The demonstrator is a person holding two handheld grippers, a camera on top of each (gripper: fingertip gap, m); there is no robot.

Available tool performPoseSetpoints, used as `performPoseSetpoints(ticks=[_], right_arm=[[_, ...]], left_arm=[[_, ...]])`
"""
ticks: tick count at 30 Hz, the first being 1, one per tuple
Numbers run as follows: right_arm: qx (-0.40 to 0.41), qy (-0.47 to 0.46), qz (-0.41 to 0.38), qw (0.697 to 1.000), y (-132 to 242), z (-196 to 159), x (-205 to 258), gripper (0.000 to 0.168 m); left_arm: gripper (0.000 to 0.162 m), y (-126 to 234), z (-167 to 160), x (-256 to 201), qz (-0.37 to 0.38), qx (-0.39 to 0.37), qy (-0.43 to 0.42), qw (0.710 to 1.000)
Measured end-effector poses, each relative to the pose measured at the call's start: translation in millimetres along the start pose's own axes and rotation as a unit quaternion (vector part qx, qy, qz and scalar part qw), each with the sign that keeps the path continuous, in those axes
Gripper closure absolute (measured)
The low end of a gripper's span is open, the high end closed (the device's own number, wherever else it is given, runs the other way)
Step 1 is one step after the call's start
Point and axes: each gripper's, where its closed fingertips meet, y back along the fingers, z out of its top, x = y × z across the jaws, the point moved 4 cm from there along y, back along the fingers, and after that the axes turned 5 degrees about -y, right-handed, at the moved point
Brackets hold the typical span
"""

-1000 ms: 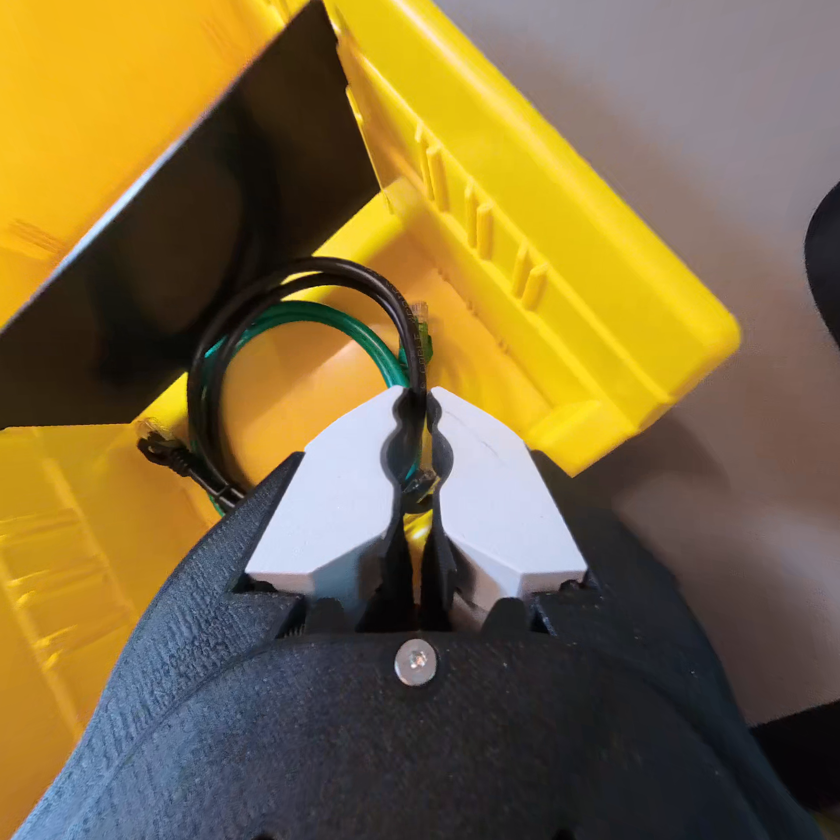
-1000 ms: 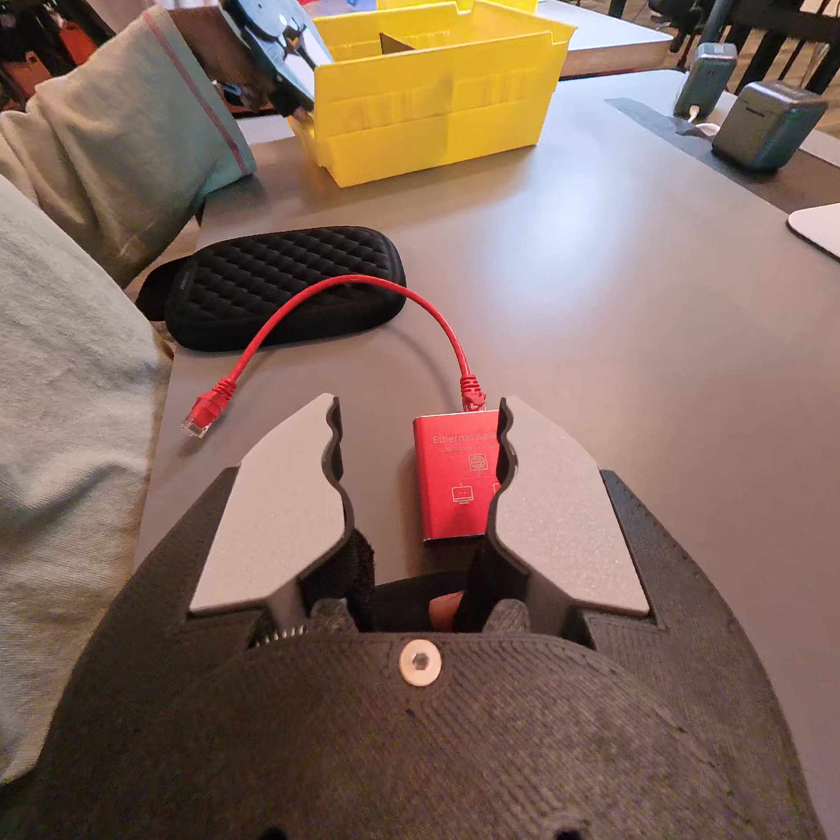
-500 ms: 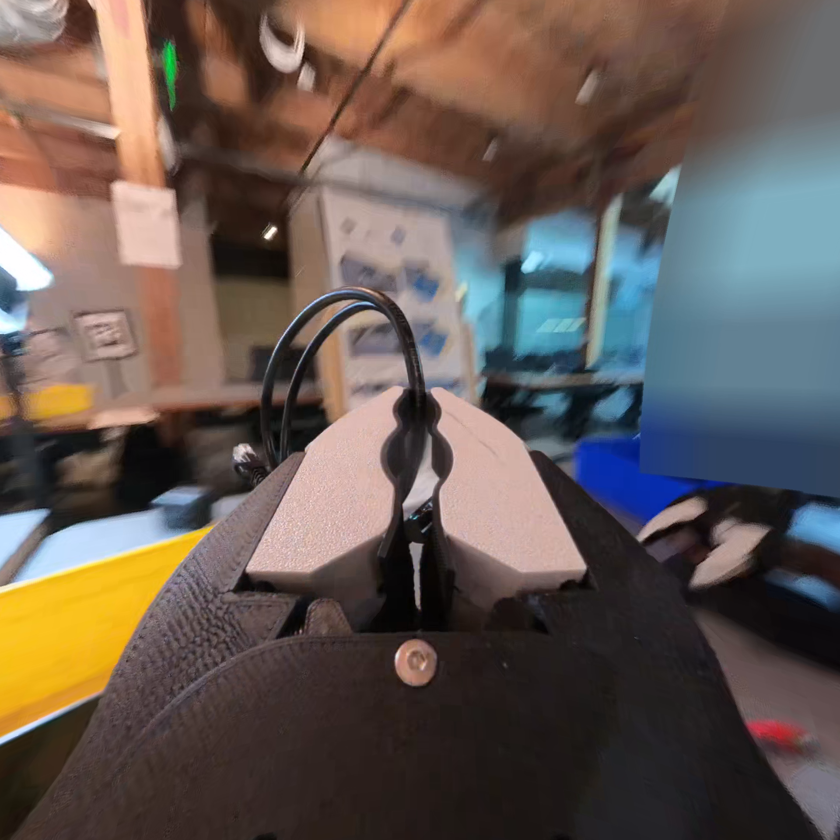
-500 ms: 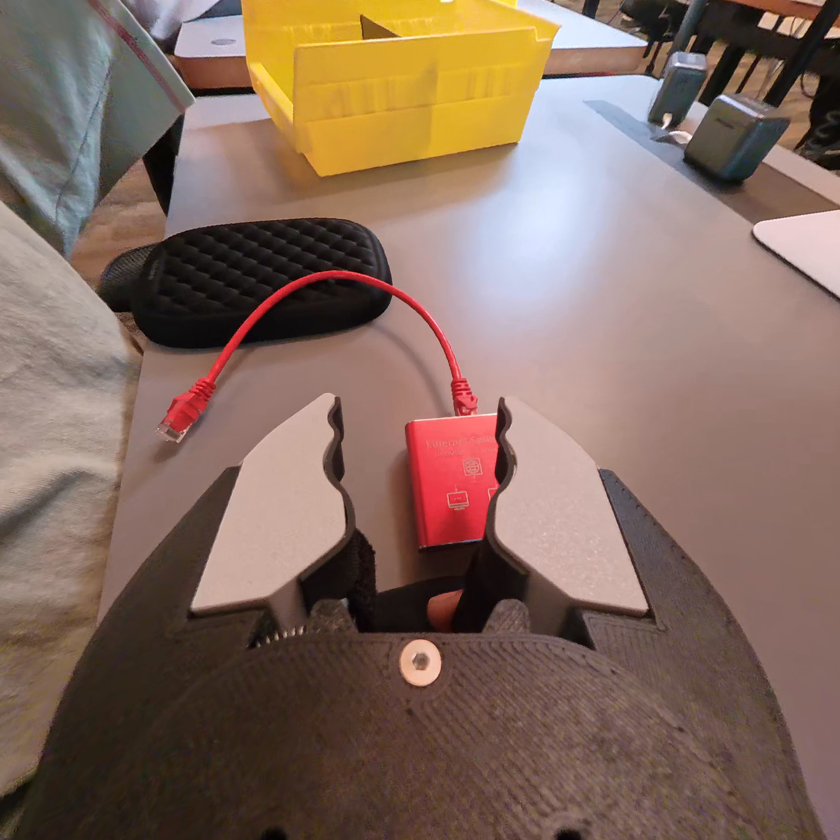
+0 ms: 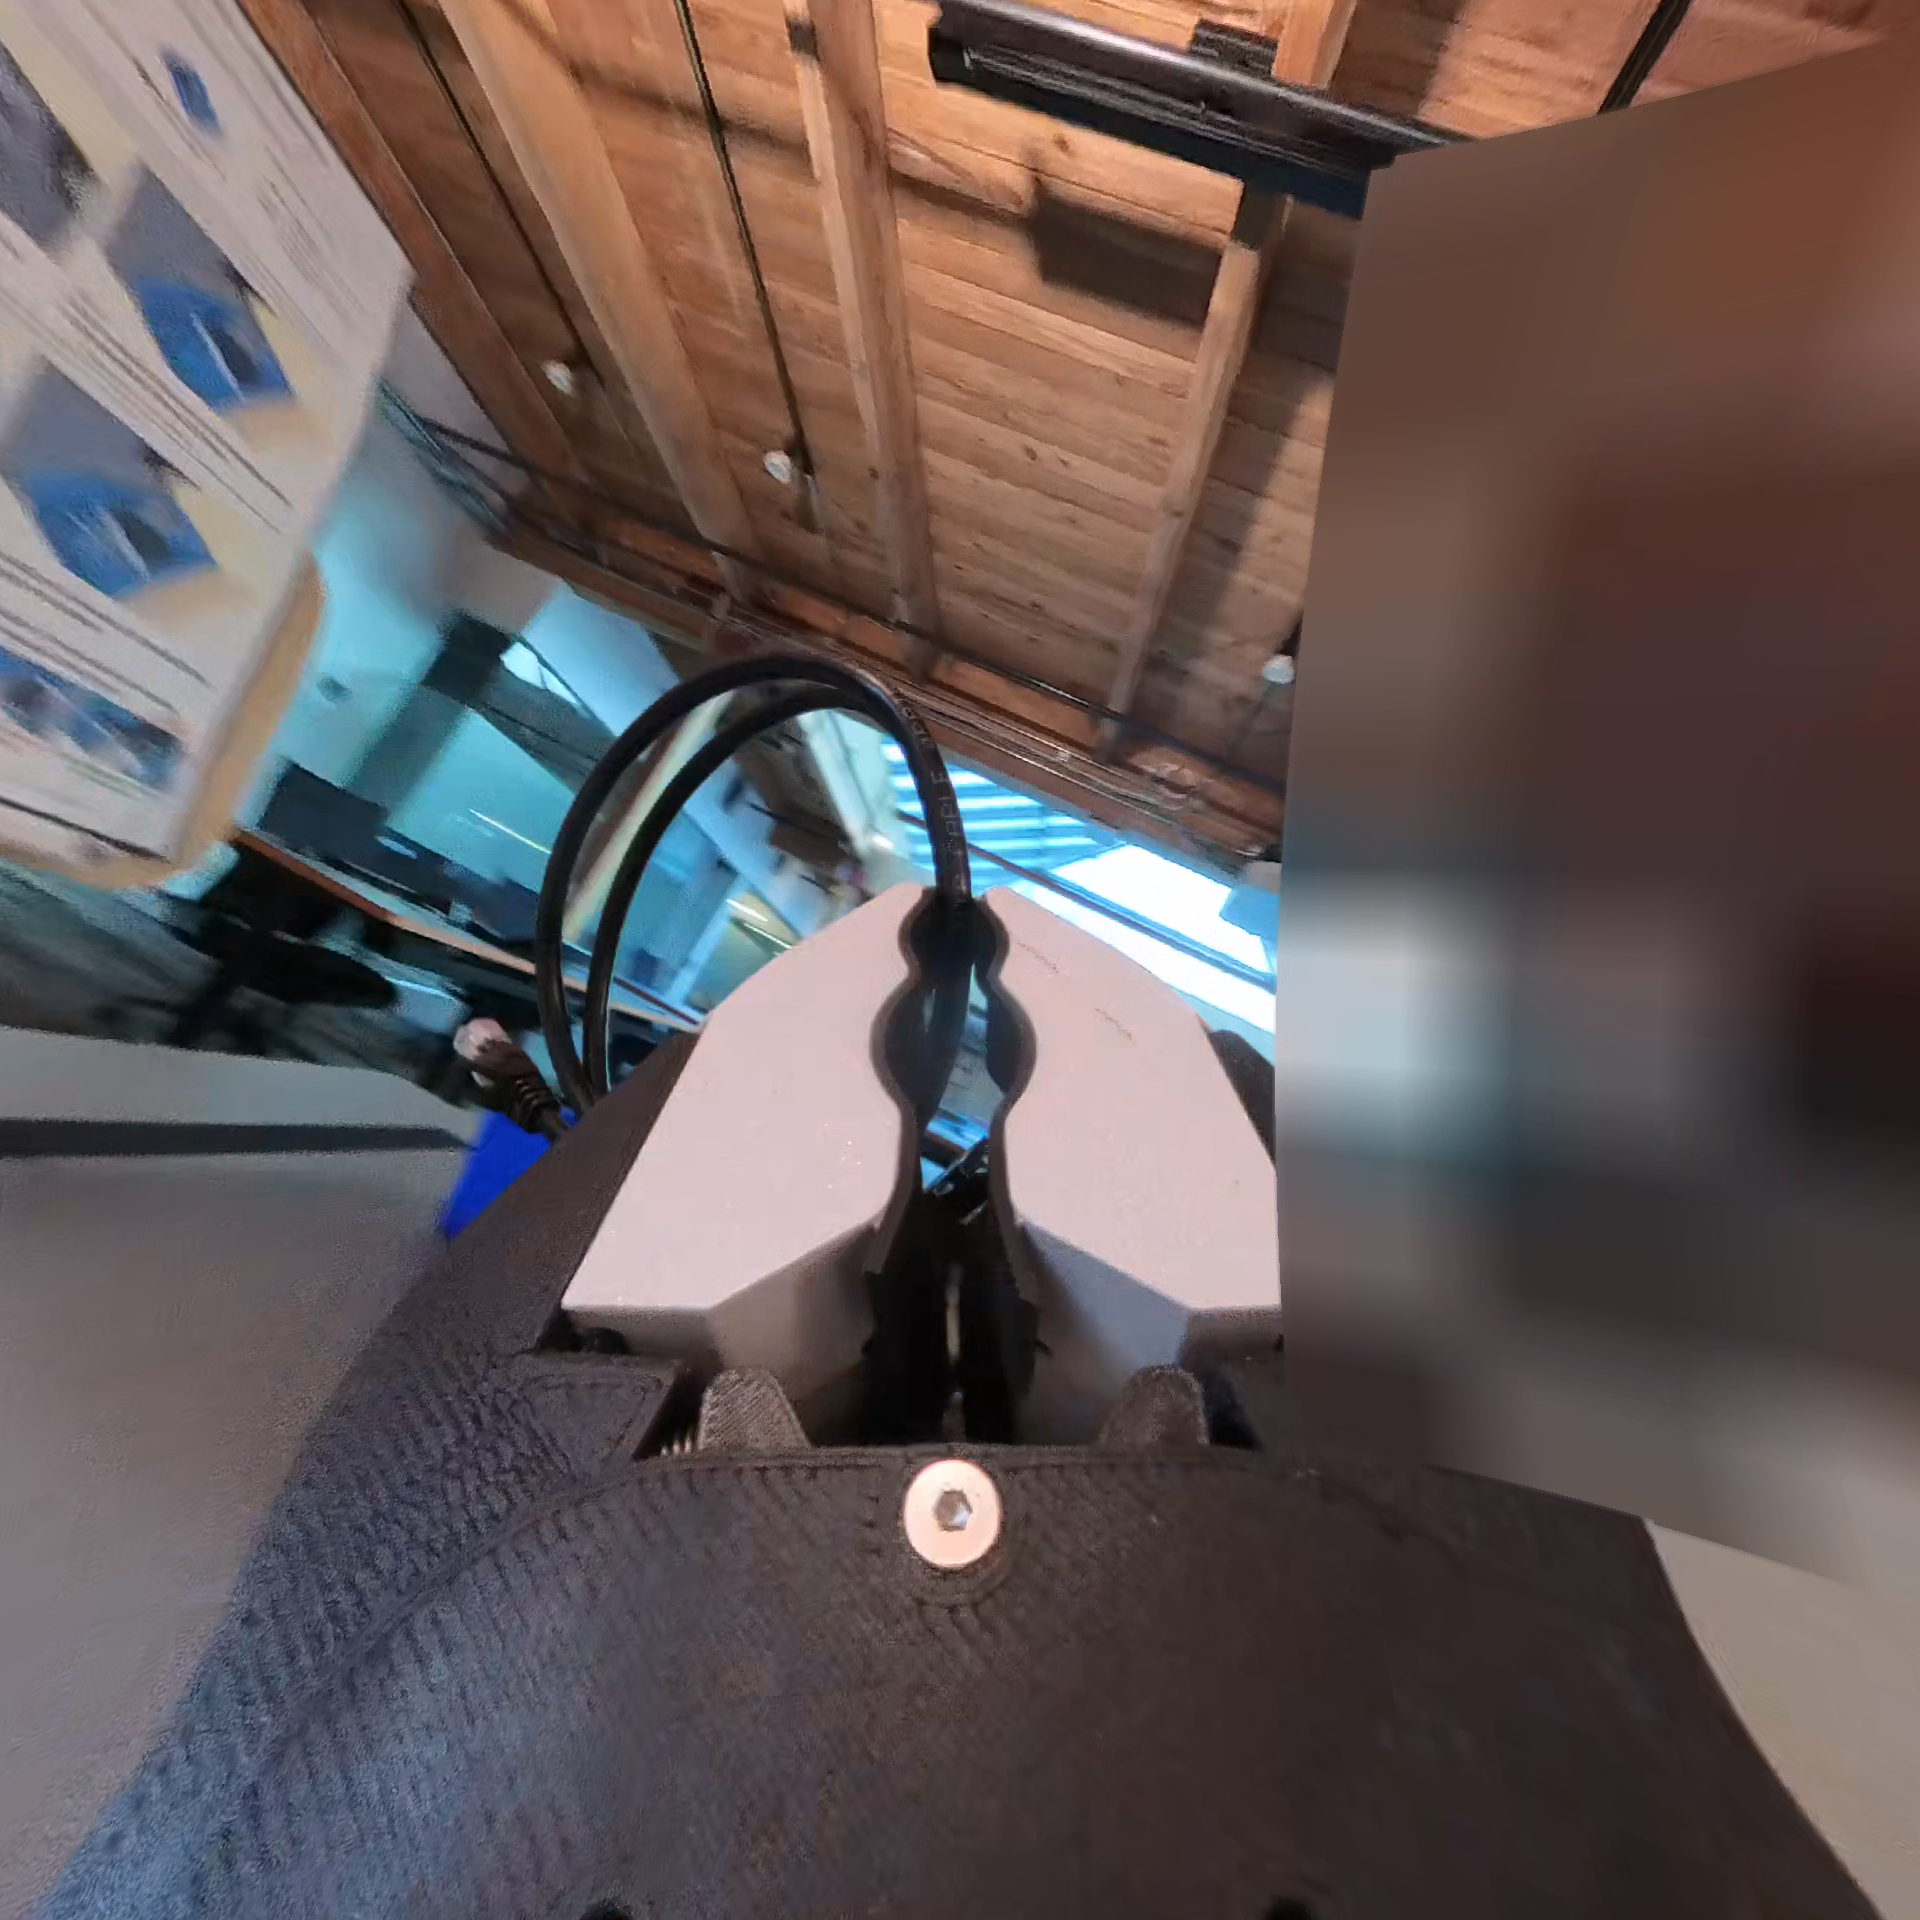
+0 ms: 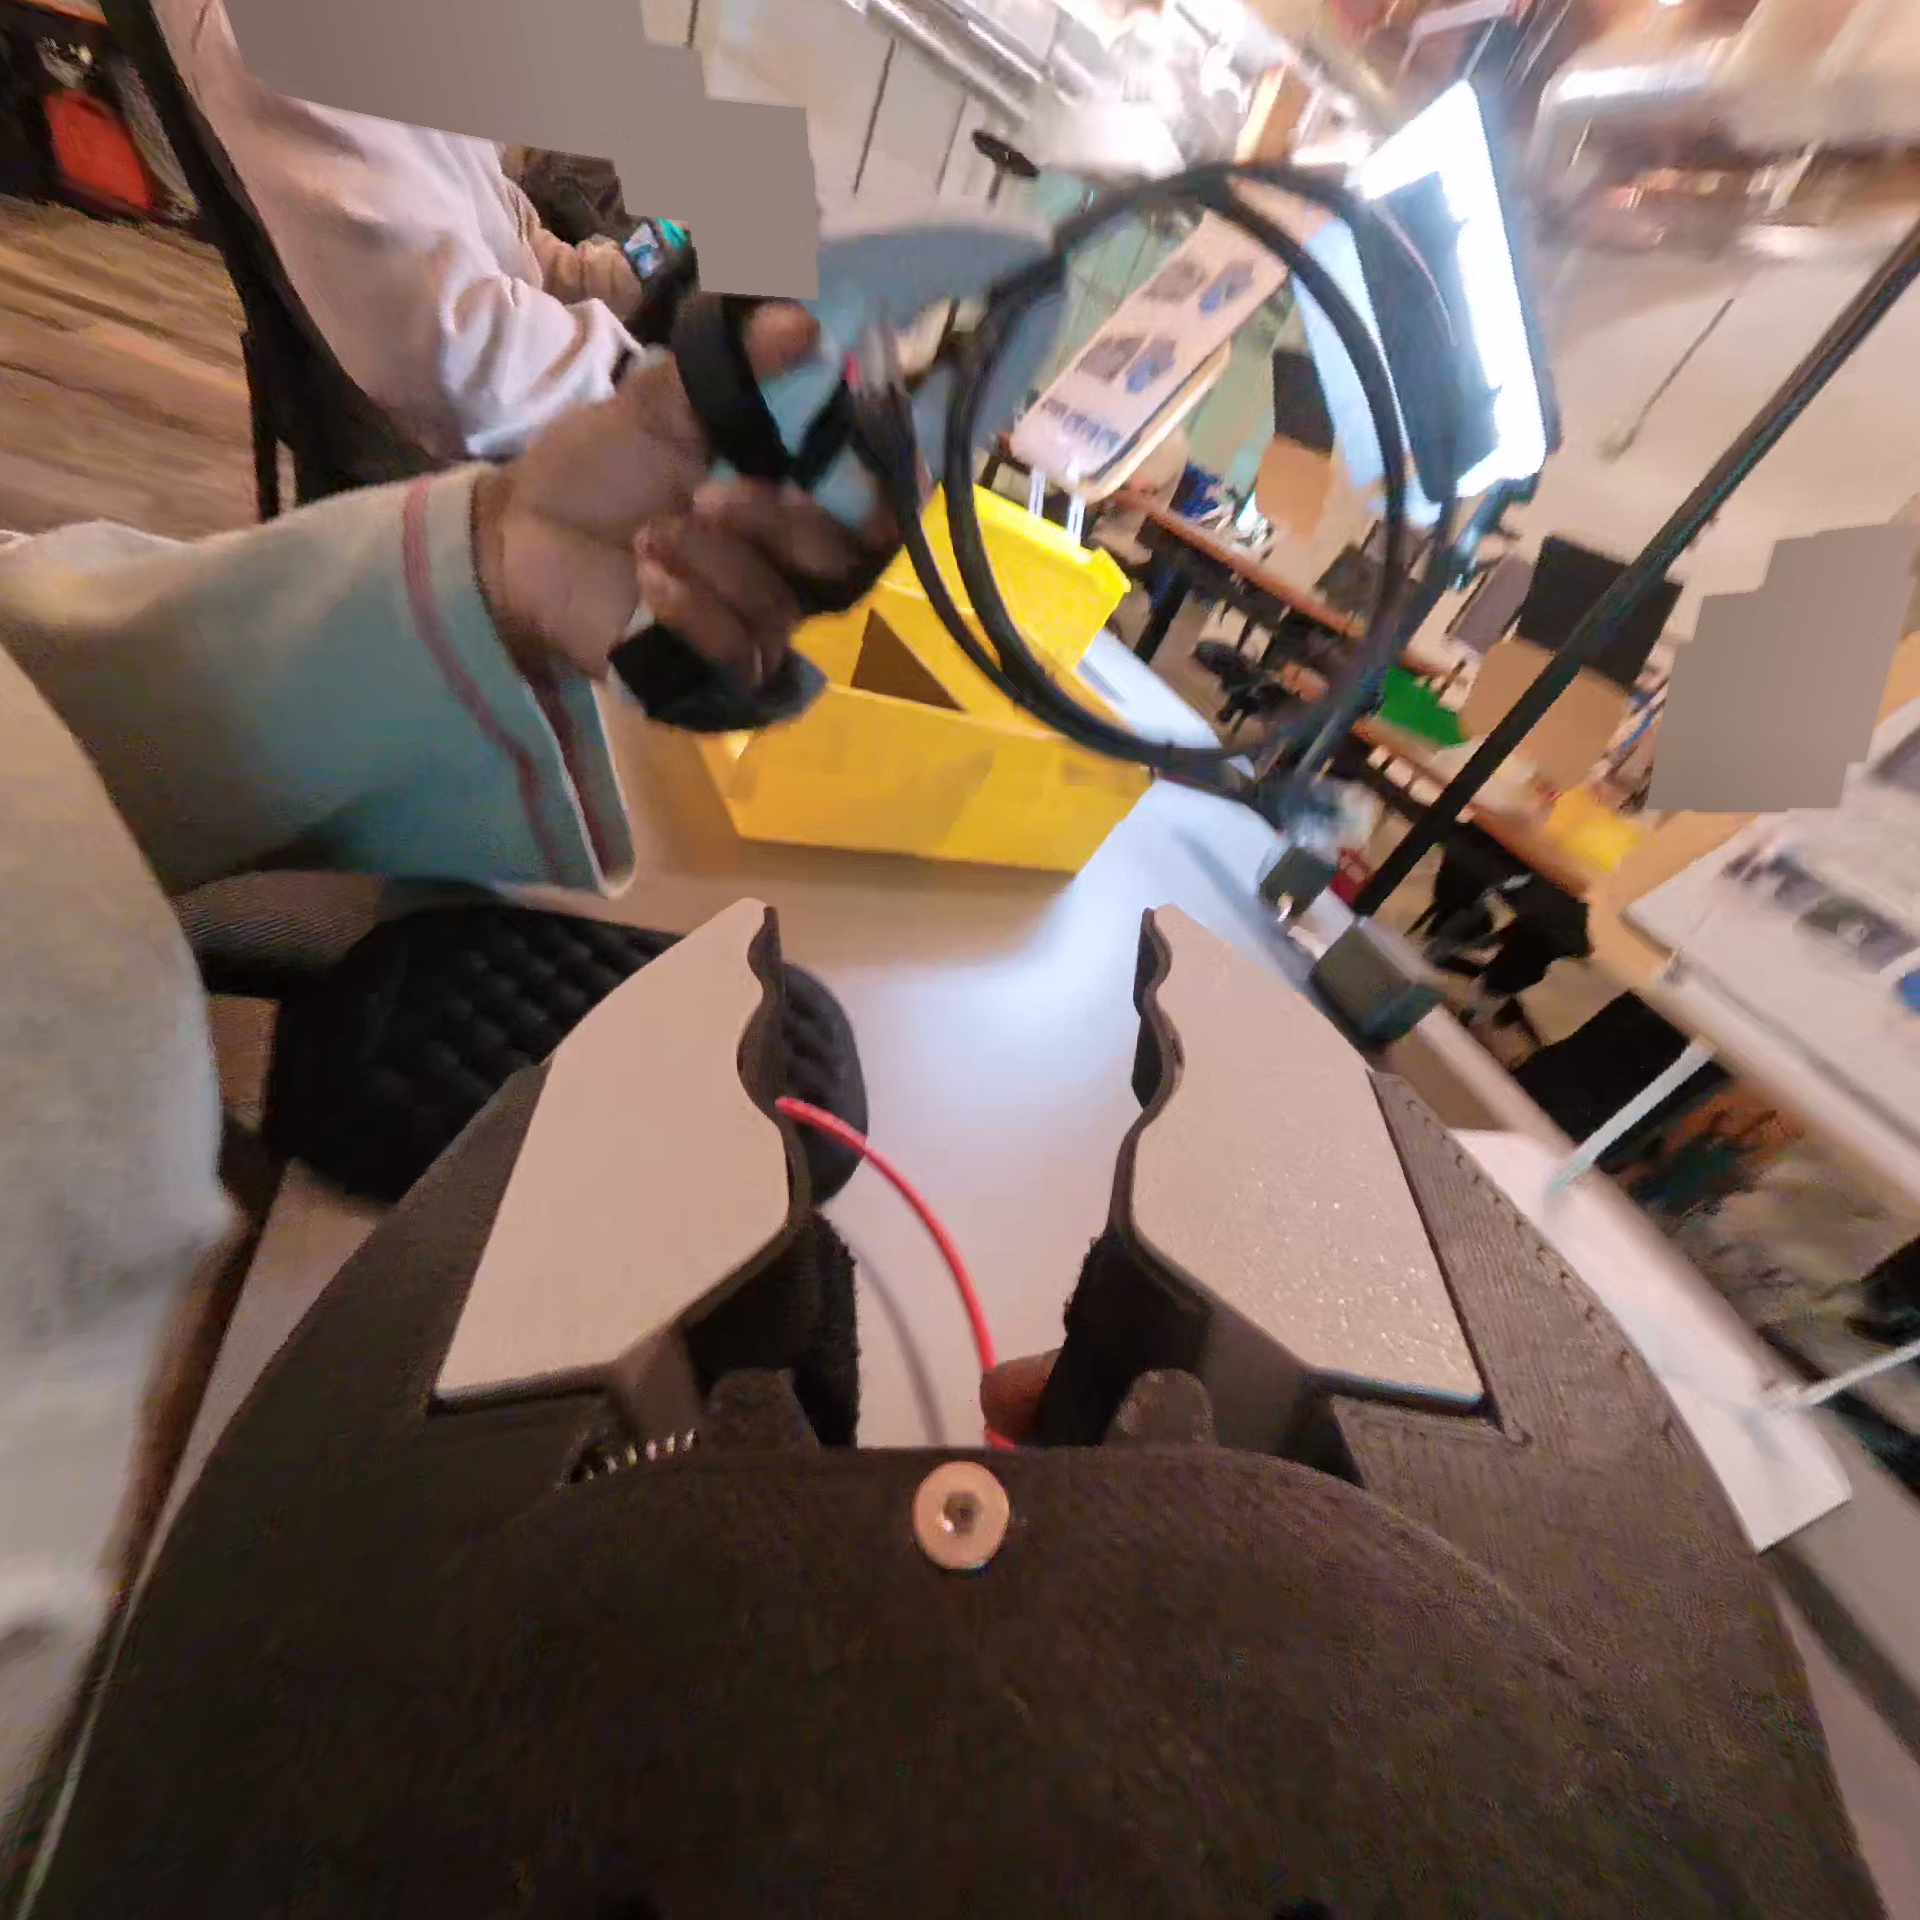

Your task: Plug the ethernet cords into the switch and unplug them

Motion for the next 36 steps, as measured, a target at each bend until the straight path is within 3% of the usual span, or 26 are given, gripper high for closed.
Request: performPoseSetpoints(ticks=[5,11,15,16,19,21,23,27,36], right_arm=[[0.033,0.076,-0.003,0.997,-26.8,10.1,6.1,0.099],[0.055,0.081,0.007,0.995,-37.4,1.5,10.8,0.122],[0.039,0.100,-0.011,0.994,-36.7,2.1,9.6,0.155],[0.029,0.093,-0.017,0.995,-36.1,3.4,8.7,0.155],[-0.044,-0.018,-0.032,0.998,-29.0,10.3,-2.8,0.157],[-0.122,-0.129,-0.040,0.983,-18.7,14.0,-17.4,0.157],[-0.173,-0.214,-0.049,0.960,-11.7,11.3,-28.8,0.157],[-0.212,-0.269,-0.083,0.936,-10.4,1.3,-33.6,0.157],[-0.197,-0.265,-0.092,0.939,-17.2,-3.3,-27.8,0.156]], left_arm=[[0.156,-18.7,-39.9,0.1,-0.034,0.057,0.058,0.996],[0.156,-23.0,-52.2,0.6,-0.034,0.078,0.073,0.994],[0.155,-26.1,-57.7,-2.4,-0.044,0.090,0.082,0.992],[0.154,-27.4,-56.9,-1.5,-0.038,0.085,0.077,0.993],[0.106,-27.7,-58.8,5.3,0.002,0.098,-0.011,0.995],[0.097,-29.0,-72.2,5.7,0.028,0.145,-0.099,0.984],[0.102,-35.4,-89.5,3.6,0.053,0.188,-0.190,0.962],[0.136,-48.5,-99.9,13.7,0.158,0.204,-0.341,0.904],[0.151,-59.7,-111.5,18.8,0.125,0.273,-0.327,0.896]])
